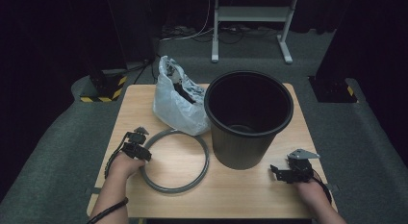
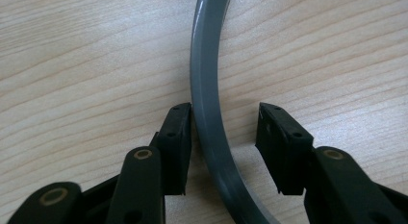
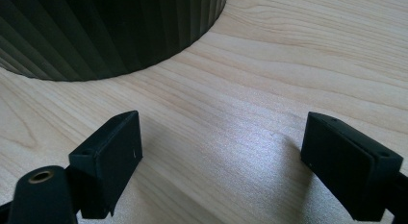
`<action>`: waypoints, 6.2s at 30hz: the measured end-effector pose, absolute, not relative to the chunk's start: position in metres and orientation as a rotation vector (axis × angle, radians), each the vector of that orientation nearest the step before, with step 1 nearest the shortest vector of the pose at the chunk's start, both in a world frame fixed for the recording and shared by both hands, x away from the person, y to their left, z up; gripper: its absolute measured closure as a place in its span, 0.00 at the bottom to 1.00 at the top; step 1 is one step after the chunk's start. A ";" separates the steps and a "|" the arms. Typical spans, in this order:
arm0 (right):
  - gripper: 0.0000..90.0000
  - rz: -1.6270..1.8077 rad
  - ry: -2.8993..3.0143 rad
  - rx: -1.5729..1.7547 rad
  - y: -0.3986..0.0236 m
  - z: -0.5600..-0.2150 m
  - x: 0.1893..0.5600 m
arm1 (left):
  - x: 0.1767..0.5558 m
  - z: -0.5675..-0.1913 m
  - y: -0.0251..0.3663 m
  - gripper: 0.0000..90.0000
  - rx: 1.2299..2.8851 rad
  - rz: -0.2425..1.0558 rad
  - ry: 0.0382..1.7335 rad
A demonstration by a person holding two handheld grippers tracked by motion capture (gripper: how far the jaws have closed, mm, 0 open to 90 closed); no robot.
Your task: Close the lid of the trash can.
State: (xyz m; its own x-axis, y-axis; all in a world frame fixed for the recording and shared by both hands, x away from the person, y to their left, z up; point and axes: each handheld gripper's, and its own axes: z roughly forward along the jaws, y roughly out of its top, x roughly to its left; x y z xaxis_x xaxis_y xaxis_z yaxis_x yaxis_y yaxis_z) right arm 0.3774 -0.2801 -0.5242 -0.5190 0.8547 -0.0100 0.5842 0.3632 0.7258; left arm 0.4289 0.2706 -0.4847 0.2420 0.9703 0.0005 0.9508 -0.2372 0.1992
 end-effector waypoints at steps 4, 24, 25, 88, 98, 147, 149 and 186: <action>0.15 0.957 2.245 1.251 -0.280 -0.524 0.378 | 0.435 -0.484 0.270 0.64 2.376 0.145 1.853; 0.16 0.960 2.258 1.238 -0.280 -0.524 0.378 | 0.452 -0.482 0.270 0.86 2.392 0.053 1.960; 0.16 0.960 2.259 1.236 -0.280 -0.524 0.378 | 0.451 -0.482 0.271 0.86 2.404 0.067 1.949; 0.15 0.963 2.263 1.227 -0.279 -0.524 0.378 | 0.415 -0.402 0.319 0.87 2.206 -0.065 2.001; 0.15 0.964 2.263 1.225 -0.279 -0.524 0.378 | 0.415 -0.364 0.321 0.87 2.190 -0.011 1.995; 0.15 0.964 2.266 1.220 -0.279 -0.524 0.377 | 0.424 -0.262 0.306 0.87 2.097 0.063 1.956; 0.15 0.965 2.267 1.222 -0.279 -0.524 0.377 | 0.424 -0.257 0.307 0.87 2.092 0.076 1.951; 0.15 0.966 2.271 1.220 -0.279 -0.524 0.377 | 0.429 -0.208 0.288 0.87 2.043 0.119 1.829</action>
State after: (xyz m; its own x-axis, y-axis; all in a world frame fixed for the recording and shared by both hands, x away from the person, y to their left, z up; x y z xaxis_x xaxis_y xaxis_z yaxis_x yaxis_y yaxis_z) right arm 0.3774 -0.2791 -0.5244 -0.5472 0.8369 -0.0132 0.5707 0.3846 0.7255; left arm 0.4294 0.2878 -0.2084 0.1428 0.9702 -0.1959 0.9367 -0.0685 0.3433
